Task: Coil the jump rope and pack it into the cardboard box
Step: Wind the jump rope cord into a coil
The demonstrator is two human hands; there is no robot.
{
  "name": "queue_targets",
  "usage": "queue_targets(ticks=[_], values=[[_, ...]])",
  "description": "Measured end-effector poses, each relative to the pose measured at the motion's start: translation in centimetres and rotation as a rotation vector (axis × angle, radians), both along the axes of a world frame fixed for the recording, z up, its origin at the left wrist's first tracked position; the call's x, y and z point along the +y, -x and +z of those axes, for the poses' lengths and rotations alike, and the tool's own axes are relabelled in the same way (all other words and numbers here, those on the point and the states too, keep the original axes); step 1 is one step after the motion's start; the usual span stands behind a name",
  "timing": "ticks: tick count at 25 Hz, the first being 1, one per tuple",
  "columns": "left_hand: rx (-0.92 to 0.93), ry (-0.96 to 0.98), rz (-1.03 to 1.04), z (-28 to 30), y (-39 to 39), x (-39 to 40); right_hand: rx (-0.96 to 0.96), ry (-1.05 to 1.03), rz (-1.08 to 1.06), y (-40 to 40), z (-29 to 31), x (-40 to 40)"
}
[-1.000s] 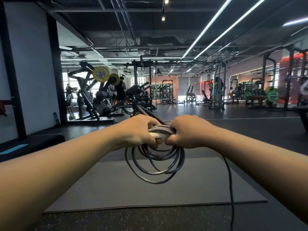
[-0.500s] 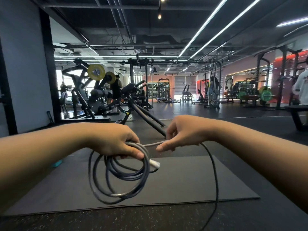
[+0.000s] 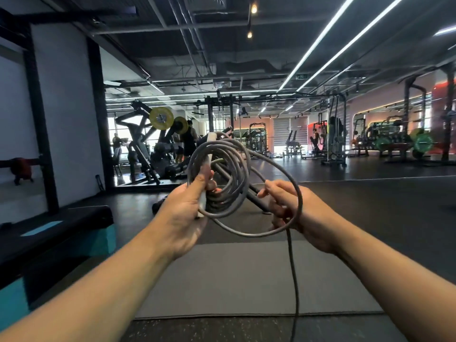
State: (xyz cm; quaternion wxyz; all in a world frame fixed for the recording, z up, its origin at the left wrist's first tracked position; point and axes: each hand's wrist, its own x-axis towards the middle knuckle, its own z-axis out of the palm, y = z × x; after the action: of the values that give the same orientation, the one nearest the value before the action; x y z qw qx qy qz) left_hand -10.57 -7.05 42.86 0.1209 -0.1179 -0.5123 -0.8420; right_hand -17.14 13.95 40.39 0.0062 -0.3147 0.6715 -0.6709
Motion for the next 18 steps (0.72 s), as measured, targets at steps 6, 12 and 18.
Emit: queue_targets(ticks=[6,12,18], values=[[-0.141,-0.378,0.258,1.3,2.5,4.6,-0.346,0.460,0.393,-0.9,-2.1,-4.4],[-0.327,-0.329,0.376,1.6,2.4,6.0,-0.326,0.524,0.346,-1.5,-3.0,-6.1],[-0.309,-0.181,0.264,0.1,1.9,7.5,-0.170,0.315,0.052,-2.9,-1.2,-7.2]])
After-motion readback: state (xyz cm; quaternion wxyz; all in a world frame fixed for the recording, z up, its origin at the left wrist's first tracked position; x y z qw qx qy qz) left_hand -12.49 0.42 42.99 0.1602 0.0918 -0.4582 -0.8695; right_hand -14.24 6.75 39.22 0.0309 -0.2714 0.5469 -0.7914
